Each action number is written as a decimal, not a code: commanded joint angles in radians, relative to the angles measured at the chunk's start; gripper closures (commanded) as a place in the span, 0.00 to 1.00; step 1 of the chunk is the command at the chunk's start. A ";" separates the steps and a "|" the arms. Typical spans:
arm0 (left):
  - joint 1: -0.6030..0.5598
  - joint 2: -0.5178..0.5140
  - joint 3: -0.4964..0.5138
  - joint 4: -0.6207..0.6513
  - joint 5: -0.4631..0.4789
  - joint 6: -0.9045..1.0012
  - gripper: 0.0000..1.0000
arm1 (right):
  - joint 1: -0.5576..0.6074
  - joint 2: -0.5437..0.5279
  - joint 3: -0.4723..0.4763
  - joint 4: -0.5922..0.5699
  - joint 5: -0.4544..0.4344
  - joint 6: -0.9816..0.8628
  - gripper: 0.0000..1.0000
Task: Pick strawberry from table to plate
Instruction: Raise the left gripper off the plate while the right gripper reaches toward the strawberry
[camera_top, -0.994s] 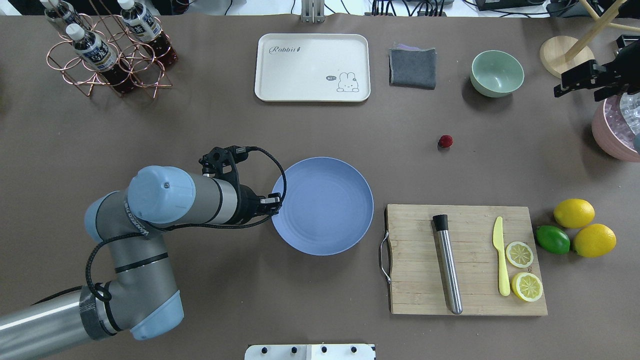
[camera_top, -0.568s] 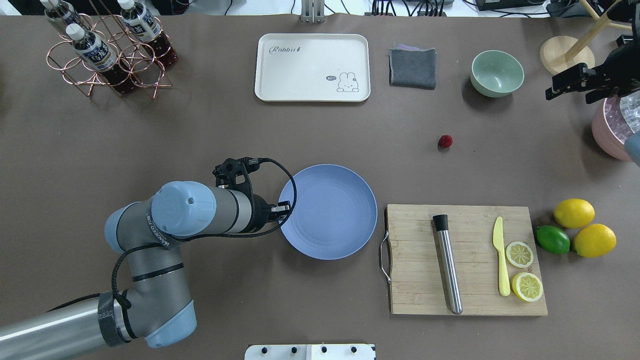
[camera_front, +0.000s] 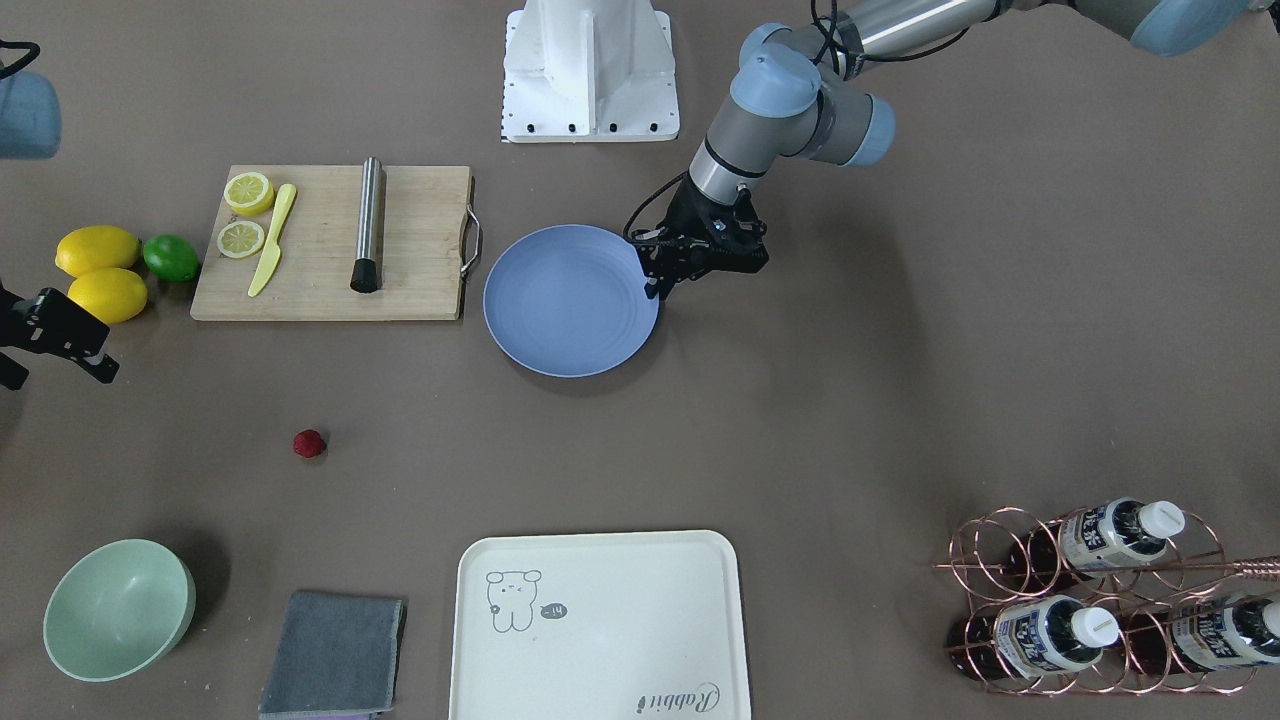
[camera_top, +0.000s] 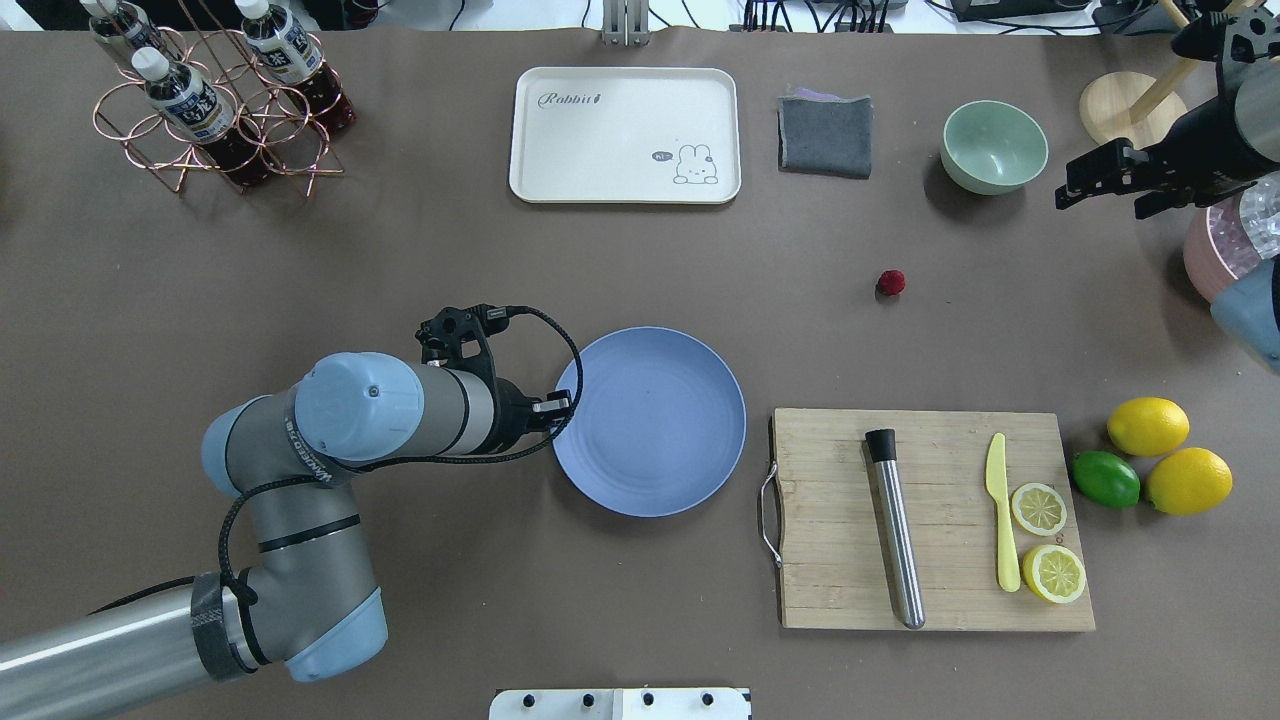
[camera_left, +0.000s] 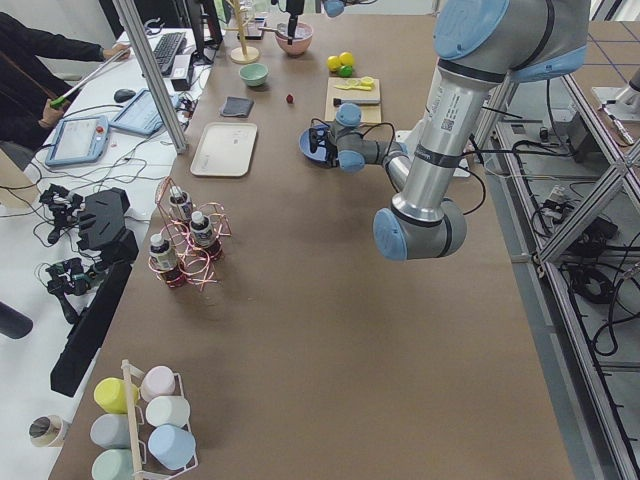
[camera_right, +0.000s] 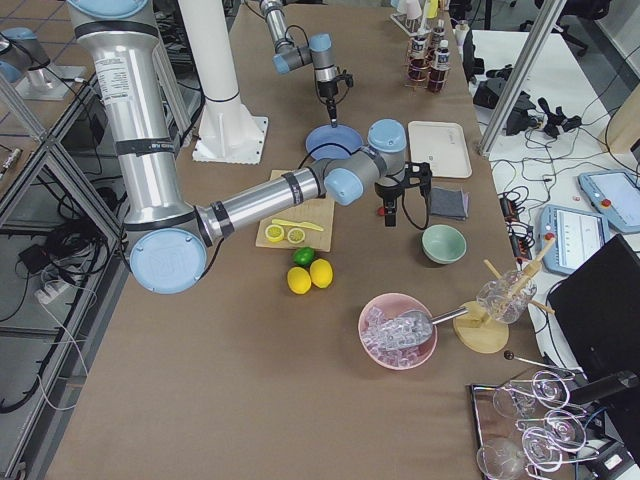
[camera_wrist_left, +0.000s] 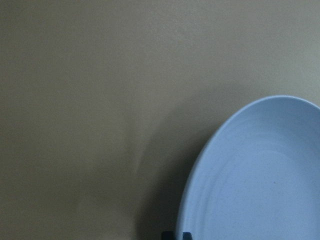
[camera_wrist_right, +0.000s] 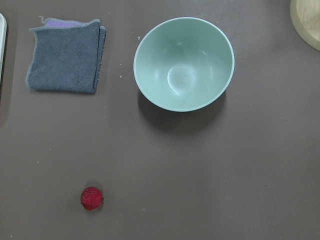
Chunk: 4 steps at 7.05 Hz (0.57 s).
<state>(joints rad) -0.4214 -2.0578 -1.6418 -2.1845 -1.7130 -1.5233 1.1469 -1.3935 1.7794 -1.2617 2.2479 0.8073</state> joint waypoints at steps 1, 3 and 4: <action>-0.051 0.002 -0.009 0.002 -0.013 0.005 0.02 | -0.033 0.001 0.000 0.004 -0.028 0.018 0.00; -0.164 0.001 -0.016 0.008 -0.101 0.020 0.02 | -0.082 0.007 -0.008 0.004 -0.066 0.018 0.00; -0.209 0.021 -0.024 0.009 -0.112 0.085 0.02 | -0.101 0.013 -0.008 0.004 -0.082 0.027 0.00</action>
<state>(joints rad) -0.5707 -2.0520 -1.6578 -2.1774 -1.7958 -1.4914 1.0716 -1.3869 1.7736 -1.2579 2.1865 0.8273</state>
